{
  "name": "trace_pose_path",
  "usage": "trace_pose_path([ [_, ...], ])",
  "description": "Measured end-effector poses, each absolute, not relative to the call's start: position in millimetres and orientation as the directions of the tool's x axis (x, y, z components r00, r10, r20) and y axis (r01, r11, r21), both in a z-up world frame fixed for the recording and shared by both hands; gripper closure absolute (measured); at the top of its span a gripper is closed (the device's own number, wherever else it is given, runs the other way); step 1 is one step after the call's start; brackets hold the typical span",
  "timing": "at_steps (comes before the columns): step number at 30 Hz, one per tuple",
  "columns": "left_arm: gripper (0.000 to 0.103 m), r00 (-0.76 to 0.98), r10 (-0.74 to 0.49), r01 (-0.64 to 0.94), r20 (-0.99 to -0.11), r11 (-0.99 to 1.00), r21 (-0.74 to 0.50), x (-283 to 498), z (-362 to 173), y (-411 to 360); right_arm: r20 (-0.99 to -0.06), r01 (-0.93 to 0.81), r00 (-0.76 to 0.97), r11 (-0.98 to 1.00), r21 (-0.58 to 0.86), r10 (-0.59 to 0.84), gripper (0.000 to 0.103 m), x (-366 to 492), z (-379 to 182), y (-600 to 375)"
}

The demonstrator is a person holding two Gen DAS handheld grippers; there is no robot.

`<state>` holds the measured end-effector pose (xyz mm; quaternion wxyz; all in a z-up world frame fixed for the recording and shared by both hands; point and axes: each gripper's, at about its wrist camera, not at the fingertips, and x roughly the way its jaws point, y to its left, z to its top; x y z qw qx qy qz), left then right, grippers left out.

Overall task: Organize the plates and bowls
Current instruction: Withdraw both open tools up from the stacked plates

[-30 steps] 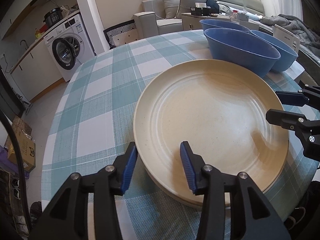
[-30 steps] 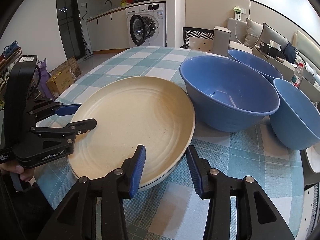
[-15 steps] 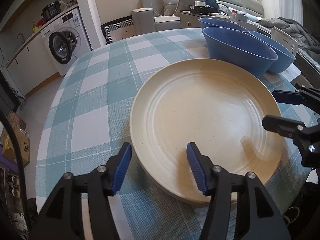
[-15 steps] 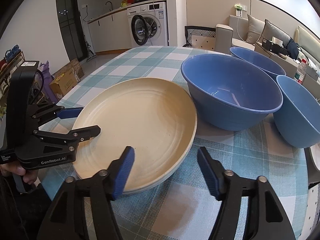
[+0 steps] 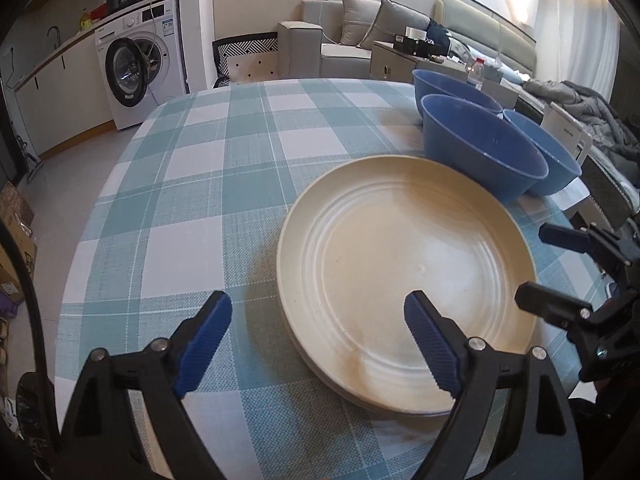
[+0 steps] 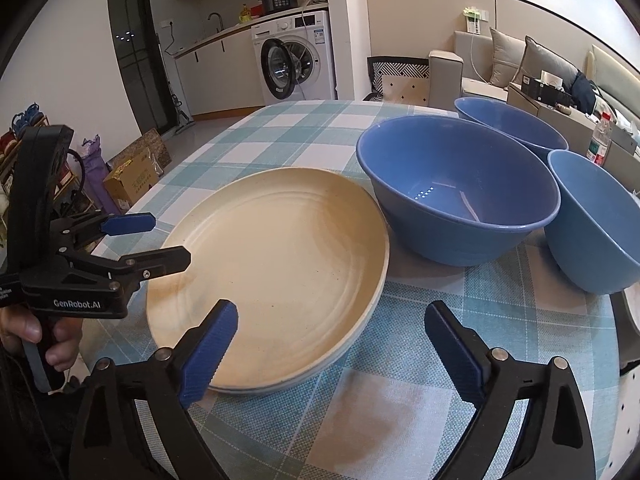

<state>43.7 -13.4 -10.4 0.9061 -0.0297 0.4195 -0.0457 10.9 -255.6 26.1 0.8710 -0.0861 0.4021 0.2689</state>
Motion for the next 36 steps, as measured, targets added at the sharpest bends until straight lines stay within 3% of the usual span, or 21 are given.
trace_pose_path([
  [5, 0.0, 0.667, -0.136, 0.052, -0.732, 0.989, -0.137, 46.7, -0.3, -8.9, -0.735, -0.546, 0.54, 0.835, 0.063, 0.409, 0.001, 10.0, 33.4, -256.1],
  [36, 0.0, 0.765, -0.209, 0.155, -0.609, 0.978, -0.14, 95.7, 71.9, -40.1, -0.618, -0.511, 0.662, 0.859, 0.042, 0.424, 0.001, 30.2, 131.0, -303.2],
])
